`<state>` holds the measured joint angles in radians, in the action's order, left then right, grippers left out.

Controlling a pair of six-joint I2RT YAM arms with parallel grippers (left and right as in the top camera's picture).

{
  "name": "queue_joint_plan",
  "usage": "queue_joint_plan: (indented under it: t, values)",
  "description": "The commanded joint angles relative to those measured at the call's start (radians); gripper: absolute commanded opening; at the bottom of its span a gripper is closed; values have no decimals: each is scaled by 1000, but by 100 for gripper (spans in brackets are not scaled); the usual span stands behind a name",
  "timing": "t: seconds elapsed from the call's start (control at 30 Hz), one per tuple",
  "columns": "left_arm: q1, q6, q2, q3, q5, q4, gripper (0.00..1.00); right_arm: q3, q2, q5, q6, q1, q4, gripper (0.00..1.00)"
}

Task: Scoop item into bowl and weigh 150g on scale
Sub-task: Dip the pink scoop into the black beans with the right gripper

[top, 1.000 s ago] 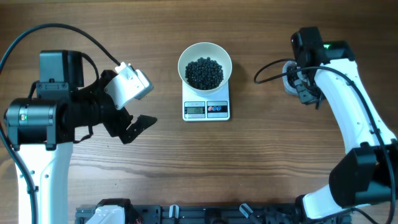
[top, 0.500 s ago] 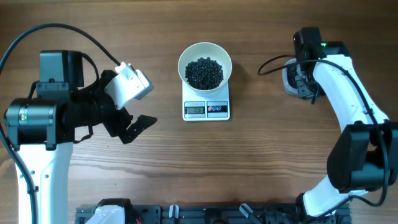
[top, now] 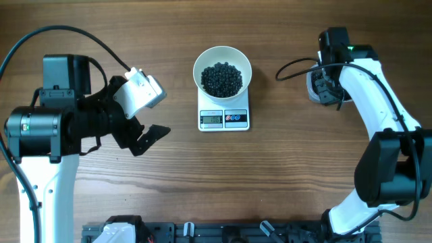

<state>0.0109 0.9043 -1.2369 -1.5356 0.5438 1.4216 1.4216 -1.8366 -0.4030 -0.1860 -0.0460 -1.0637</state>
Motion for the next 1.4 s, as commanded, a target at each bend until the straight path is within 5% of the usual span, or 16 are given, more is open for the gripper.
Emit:
queue_joint_plan:
  t: [0.0, 0.47, 0.87, 1.37]
  values:
    - [-7, 16, 3, -14, 0, 1, 100, -7, -36, 172, -77, 2, 4, 4]
    - [-7, 16, 3, -14, 0, 1, 100, 38, -33, 338, -73, 63, -61, 4]
    - [-7, 16, 3, -14, 0, 1, 100, 46, -32, 774, -184, 269, -127, 4]
    - [-7, 16, 3, -14, 0, 1, 100, 32, -64, 925, -257, 401, -156, 4]
